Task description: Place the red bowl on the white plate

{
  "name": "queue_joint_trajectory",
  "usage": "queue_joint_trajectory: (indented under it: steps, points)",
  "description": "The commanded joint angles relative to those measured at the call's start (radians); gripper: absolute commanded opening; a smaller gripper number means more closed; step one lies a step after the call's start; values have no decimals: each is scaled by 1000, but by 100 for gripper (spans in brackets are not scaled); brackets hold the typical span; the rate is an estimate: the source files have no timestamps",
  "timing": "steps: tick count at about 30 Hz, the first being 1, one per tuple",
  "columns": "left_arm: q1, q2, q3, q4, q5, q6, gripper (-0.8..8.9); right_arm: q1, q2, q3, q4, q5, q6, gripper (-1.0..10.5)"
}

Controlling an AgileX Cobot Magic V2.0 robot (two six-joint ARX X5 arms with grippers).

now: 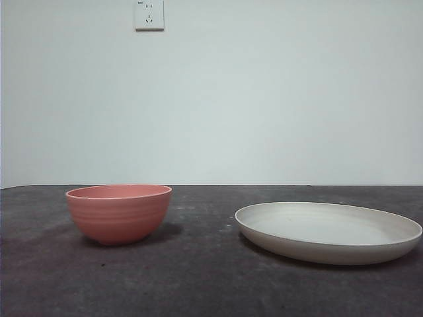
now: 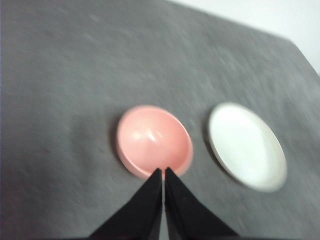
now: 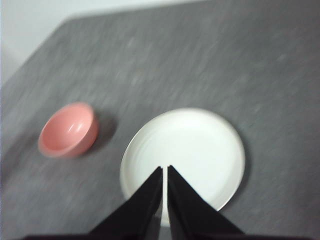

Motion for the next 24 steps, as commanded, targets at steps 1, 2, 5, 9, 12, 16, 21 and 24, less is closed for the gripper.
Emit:
queue_joint_trajectory:
  steps: [1,2,5,9,12,16,21,24]
  points:
    - [-27,54,59,-55,37,105,9,23,59,55,-63,-37,-96,9]
    - [-42,74,77,-83,44,126,9,34,80,69,-85,-52,-108,9]
    - [-90,121,115,-146,63,175,9,73,126,90,-144,-76,-137,9]
    - [-153,151,127,-167,63,198,9,134,166,92,-209,-80,-166,9]
    - [-178,158,127,-167,62,202,11,167,180,92,-221,-79,-169,9]
    - [-184,158,127,-172,61,201,158,182,181,92,-221,-78,-162,35]
    - [-184,158,127,-171,61,200,406,181,181,92,-221,-76,-144,299]
    - [-184,158,127,-171,61,196,409,181,181,92,-221,-76,-144,303]
